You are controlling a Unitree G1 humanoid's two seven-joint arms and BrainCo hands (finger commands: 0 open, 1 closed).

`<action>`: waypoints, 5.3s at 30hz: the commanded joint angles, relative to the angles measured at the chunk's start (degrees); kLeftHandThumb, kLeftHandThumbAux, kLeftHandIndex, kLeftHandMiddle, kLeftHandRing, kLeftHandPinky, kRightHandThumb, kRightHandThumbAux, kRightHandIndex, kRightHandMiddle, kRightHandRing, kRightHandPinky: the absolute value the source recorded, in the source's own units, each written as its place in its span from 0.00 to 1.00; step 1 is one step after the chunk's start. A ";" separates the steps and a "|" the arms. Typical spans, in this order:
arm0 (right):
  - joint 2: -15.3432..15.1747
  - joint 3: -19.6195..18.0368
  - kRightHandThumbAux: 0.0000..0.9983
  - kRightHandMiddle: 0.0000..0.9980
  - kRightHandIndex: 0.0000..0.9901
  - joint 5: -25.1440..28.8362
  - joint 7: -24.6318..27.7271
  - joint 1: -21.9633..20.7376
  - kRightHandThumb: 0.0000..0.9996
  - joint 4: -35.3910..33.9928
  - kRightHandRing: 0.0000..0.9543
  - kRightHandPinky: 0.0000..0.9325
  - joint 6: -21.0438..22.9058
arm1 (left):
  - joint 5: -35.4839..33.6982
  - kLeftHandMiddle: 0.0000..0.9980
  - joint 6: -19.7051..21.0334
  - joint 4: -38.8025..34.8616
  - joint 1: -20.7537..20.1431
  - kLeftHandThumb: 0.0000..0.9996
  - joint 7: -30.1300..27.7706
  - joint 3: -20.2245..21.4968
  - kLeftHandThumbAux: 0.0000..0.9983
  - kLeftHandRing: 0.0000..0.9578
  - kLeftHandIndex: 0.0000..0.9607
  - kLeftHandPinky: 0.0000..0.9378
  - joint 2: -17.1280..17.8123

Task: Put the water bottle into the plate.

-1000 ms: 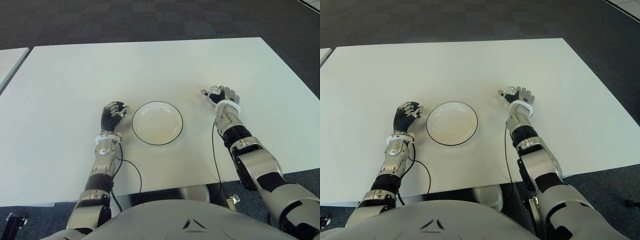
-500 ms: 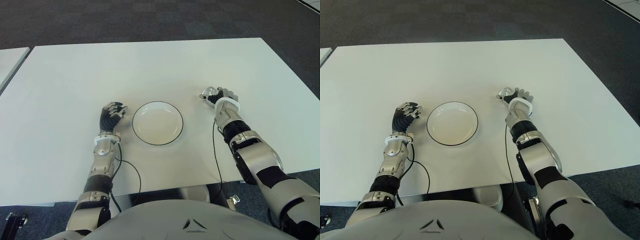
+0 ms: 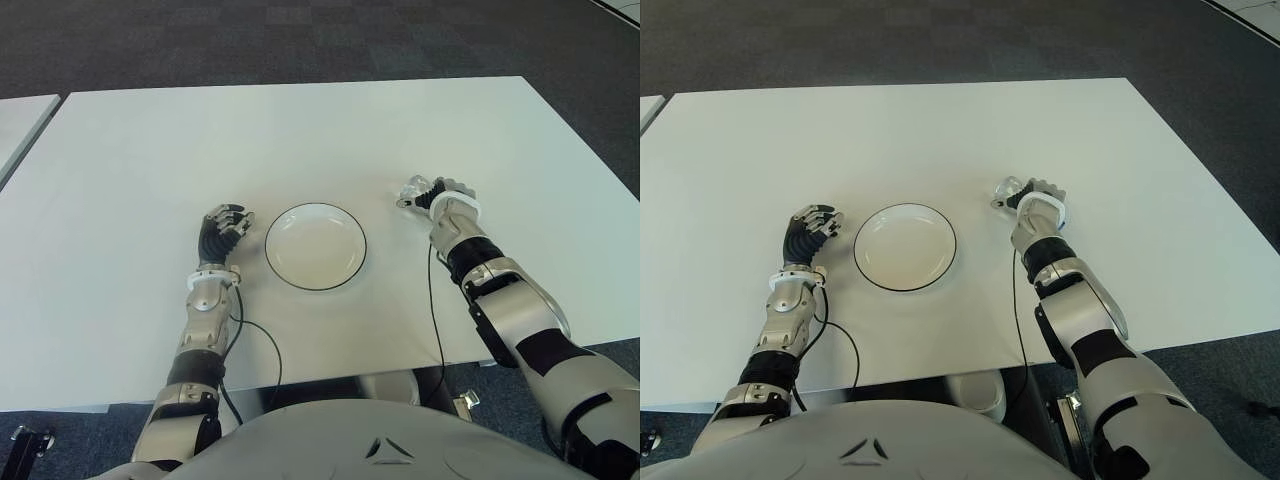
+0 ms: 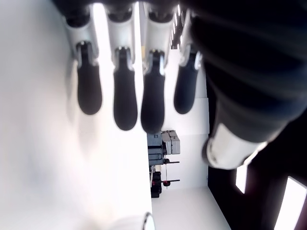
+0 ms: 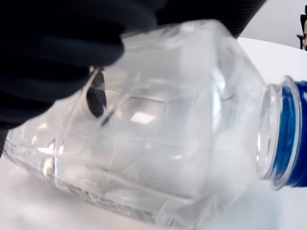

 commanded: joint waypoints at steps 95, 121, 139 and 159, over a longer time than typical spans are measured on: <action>4.17 3.69 0.72 0.91 0.44 -4.09 -48.66 5.87 0.71 -10.67 0.95 0.95 -67.79 | -0.24 0.56 0.00 1.92 -0.76 0.71 0.56 -0.39 0.72 0.58 0.45 0.57 0.17; 0.51 4.28 0.72 0.89 0.44 -0.62 -8.66 14.95 0.71 -29.21 0.92 0.93 -55.71 | 0.18 0.51 3.58 10.56 -4.02 0.70 2.05 -0.30 0.72 0.53 0.44 0.53 -0.39; -1.58 3.34 0.72 0.92 0.44 -2.56 -9.37 16.82 0.71 -33.82 0.94 0.97 -57.30 | -0.72 0.47 0.03 20.53 -7.42 0.70 0.88 0.23 0.73 0.49 0.44 0.51 -0.17; -2.17 -1.32 0.72 0.77 0.44 9.96 -3.79 19.82 0.70 -37.76 0.82 0.83 -64.97 | 0.51 0.45 1.33 22.79 -8.17 0.70 2.11 -0.76 0.73 0.49 0.44 0.52 -0.18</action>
